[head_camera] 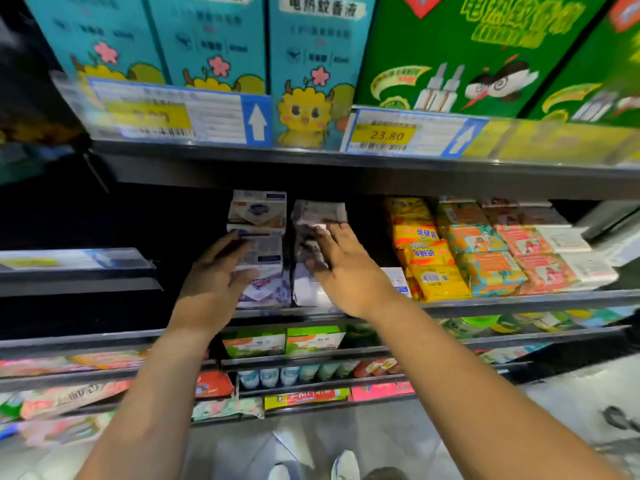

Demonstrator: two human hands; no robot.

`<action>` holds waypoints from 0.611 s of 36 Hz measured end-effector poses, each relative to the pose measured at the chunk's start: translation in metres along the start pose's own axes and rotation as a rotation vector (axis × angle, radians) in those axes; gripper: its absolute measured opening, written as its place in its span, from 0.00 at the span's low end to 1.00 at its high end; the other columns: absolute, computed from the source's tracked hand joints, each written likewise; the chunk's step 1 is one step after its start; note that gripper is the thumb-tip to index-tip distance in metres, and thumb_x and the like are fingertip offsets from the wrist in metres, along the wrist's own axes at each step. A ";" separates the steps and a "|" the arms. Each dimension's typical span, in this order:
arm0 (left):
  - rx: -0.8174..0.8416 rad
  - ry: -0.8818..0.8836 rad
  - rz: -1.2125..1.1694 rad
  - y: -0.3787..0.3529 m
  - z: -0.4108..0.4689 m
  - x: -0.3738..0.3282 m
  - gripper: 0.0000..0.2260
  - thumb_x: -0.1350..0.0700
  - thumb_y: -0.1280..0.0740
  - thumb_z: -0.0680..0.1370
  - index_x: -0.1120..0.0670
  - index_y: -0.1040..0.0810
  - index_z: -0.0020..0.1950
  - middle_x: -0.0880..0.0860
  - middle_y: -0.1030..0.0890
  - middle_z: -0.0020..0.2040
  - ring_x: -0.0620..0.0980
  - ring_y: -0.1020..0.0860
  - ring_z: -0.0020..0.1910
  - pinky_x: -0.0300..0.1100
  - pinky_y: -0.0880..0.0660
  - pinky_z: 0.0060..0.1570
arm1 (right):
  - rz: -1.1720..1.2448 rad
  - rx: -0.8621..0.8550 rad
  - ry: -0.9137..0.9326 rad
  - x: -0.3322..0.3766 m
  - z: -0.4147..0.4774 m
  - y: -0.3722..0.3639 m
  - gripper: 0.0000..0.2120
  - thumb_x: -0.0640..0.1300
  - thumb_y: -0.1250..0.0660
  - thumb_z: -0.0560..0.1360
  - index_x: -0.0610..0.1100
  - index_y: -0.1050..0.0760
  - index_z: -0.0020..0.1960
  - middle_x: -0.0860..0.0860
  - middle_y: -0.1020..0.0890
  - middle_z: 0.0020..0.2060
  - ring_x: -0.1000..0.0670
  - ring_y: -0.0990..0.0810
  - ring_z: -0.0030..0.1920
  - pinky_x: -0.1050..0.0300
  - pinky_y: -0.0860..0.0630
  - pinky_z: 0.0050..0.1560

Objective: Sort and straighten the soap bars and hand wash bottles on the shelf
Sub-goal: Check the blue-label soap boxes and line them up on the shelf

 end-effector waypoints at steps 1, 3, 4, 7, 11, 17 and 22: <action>0.005 -0.017 -0.006 -0.001 0.001 0.000 0.21 0.57 0.30 0.79 0.51 0.25 0.72 0.48 0.33 0.76 0.48 0.34 0.74 0.38 0.40 0.72 | -0.003 0.016 -0.013 0.001 0.000 0.000 0.30 0.57 0.45 0.84 0.50 0.49 0.82 0.51 0.50 0.81 0.50 0.57 0.81 0.41 0.49 0.79; 0.012 -0.048 -0.001 -0.002 0.004 0.002 0.20 0.56 0.30 0.79 0.51 0.25 0.72 0.49 0.32 0.76 0.49 0.36 0.77 0.44 0.40 0.75 | -0.007 0.041 -0.040 0.000 0.001 -0.001 0.30 0.58 0.47 0.84 0.50 0.51 0.82 0.51 0.52 0.82 0.51 0.59 0.81 0.43 0.51 0.80; 0.006 -0.065 0.007 -0.002 0.005 0.002 0.20 0.56 0.30 0.79 0.52 0.24 0.71 0.50 0.31 0.75 0.51 0.37 0.77 0.47 0.39 0.75 | -0.012 0.043 -0.044 0.000 0.001 -0.001 0.30 0.58 0.47 0.84 0.50 0.51 0.82 0.51 0.53 0.82 0.52 0.59 0.81 0.43 0.52 0.80; -0.020 -0.092 0.073 -0.003 0.007 0.000 0.19 0.50 0.32 0.79 0.52 0.22 0.69 0.54 0.30 0.75 0.58 0.36 0.76 0.55 0.37 0.74 | -0.030 0.038 -0.047 0.001 0.000 -0.001 0.29 0.58 0.48 0.84 0.51 0.50 0.82 0.51 0.53 0.82 0.52 0.59 0.81 0.43 0.52 0.80; -0.028 -0.027 0.127 -0.005 0.010 -0.003 0.16 0.50 0.30 0.79 0.47 0.20 0.67 0.51 0.35 0.78 0.55 0.34 0.75 0.50 0.35 0.73 | -0.023 0.038 -0.052 0.001 0.000 -0.001 0.29 0.57 0.48 0.85 0.51 0.50 0.82 0.52 0.53 0.82 0.52 0.60 0.81 0.44 0.52 0.80; -0.006 0.097 0.201 -0.007 0.010 -0.012 0.17 0.48 0.33 0.81 0.42 0.25 0.70 0.52 0.34 0.77 0.60 0.40 0.76 0.47 0.42 0.75 | 0.090 0.048 -0.005 0.004 -0.005 0.003 0.28 0.57 0.46 0.85 0.49 0.46 0.81 0.51 0.52 0.82 0.52 0.58 0.80 0.60 0.57 0.76; 0.118 0.164 0.282 0.004 0.012 -0.029 0.20 0.42 0.37 0.80 0.35 0.30 0.72 0.50 0.37 0.77 0.59 0.44 0.76 0.52 0.47 0.76 | 0.152 -0.202 0.056 -0.014 -0.016 0.047 0.20 0.51 0.41 0.83 0.47 0.30 0.73 0.45 0.29 0.68 0.47 0.31 0.71 0.63 0.37 0.65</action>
Point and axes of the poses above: each hand's wrist, its own z-axis towards the middle knuckle, its own y-axis out of the back of the hand, x = y × z, the point moved 3 cm from there along z, towards the middle knuckle
